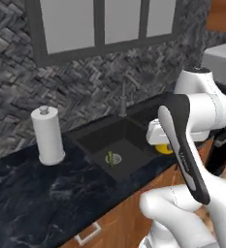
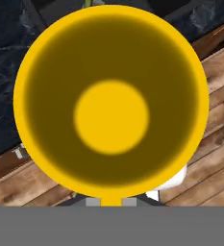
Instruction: Clear the mugs and bowl far away from the sink.
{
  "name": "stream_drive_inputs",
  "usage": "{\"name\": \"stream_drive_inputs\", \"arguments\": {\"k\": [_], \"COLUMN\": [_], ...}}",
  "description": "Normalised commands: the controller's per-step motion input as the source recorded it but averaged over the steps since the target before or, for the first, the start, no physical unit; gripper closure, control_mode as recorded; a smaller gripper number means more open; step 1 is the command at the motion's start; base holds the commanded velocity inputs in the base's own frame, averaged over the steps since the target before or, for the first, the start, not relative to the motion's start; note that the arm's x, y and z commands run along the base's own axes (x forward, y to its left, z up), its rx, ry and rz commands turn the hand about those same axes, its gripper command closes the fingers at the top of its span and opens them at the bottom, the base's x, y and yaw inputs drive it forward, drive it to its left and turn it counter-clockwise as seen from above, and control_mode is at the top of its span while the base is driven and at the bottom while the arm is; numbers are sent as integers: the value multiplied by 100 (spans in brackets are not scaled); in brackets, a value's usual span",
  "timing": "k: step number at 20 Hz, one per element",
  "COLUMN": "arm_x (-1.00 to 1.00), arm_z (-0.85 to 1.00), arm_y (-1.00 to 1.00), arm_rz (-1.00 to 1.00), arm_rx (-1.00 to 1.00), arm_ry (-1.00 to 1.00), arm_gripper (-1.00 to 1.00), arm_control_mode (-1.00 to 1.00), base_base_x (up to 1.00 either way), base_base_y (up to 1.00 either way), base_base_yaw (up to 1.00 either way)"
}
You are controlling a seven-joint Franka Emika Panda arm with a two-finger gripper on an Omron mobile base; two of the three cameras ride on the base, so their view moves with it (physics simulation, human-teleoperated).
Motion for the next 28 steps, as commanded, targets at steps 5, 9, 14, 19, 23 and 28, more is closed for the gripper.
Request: {"name": "stream_drive_inputs", "arguments": {"k": [5, 9, 14, 19, 23, 28], "arm_x": [0, 0, 0, 0, 0, 0], "arm_z": [0, 0, 0, 0, 0, 0], "arm_y": [0, 0, 0, 0, 0, 0], "arm_rz": [0, 0, 0, 0, 0, 0], "arm_rx": [0, 0, 0, 0, 0, 0], "arm_ry": [0, 0, 0, 0, 0, 0], "arm_gripper": [100, 100, 100, 100, 100, 100], "arm_control_mode": [100, 100, 100, 100, 100, 100], "base_base_x": [0, 0, 0, 1, 17, 51], "base_base_y": [0, 0, -5, -18, -14, -4], "base_base_yaw": [-100, -100, -97, -91, -85, -74]}}
